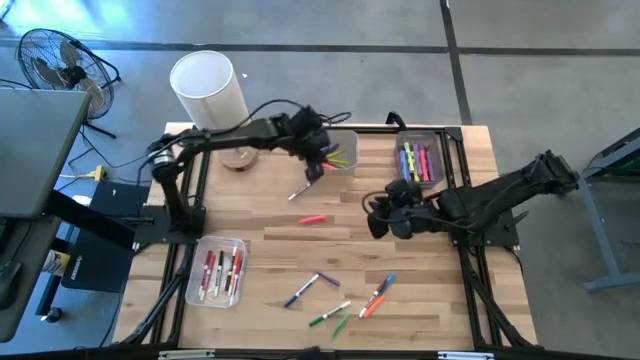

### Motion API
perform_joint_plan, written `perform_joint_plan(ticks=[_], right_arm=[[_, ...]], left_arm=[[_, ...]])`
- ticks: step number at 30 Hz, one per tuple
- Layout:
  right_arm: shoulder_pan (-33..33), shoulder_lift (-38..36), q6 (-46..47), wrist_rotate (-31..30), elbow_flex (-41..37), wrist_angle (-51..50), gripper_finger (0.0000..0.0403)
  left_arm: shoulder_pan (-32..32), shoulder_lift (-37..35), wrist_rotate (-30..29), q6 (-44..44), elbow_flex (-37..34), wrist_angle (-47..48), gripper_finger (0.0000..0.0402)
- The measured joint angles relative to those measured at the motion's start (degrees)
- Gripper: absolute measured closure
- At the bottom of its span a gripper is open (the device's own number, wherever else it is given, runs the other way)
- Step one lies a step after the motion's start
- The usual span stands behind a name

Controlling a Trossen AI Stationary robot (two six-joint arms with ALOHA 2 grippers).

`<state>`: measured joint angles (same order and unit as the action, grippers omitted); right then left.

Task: Pick & Place Markers
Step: Put the pink pen into the white bin, then put the green marker pen into the transparent bin

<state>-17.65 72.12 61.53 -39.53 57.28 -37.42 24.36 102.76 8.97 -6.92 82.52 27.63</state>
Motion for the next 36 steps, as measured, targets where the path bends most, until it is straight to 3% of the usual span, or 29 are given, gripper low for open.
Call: perform_joint_plan(ticks=[10, 15, 22, 26, 31, 36], right_arm=[[4.0, 0.0, 0.2, 0.5, 0.0, 4.9, 0.0302], [4.5, 0.0, 0.2, 0.7, 0.0, 5.4, 0.0302], [4.5, 0.0, 1.5, 0.8, 0.0, 5.3, 0.0302], [4.5, 0.0, 1.2, 0.8, 0.0, 5.3, 0.0302], [4.5, 0.0, 1.0, 2.5, 0.0, 4.2, 0.0302], [4.5, 0.0, 1.0, 6.7, 0.0, 0.4, 0.0302]], left_arm=[[3.2, 16.5, -2.1, -9.2, 19.7, 10.4, 0.0379], [3.5, 20.5, -3.6, -9.5, 22.3, 11.7, 0.0374], [3.4, 21.3, -6.3, -9.4, 22.1, 12.6, 0.0285], [3.0, 21.4, -6.2, -9.3, 23.3, 14.5, 0.0260], [2.7, 19.2, -2.9, -3.6, 27.3, 22.8, 0.0262], [-1.5, 14.6, -2.8, 3.0, 27.5, 27.4, 0.0300]])
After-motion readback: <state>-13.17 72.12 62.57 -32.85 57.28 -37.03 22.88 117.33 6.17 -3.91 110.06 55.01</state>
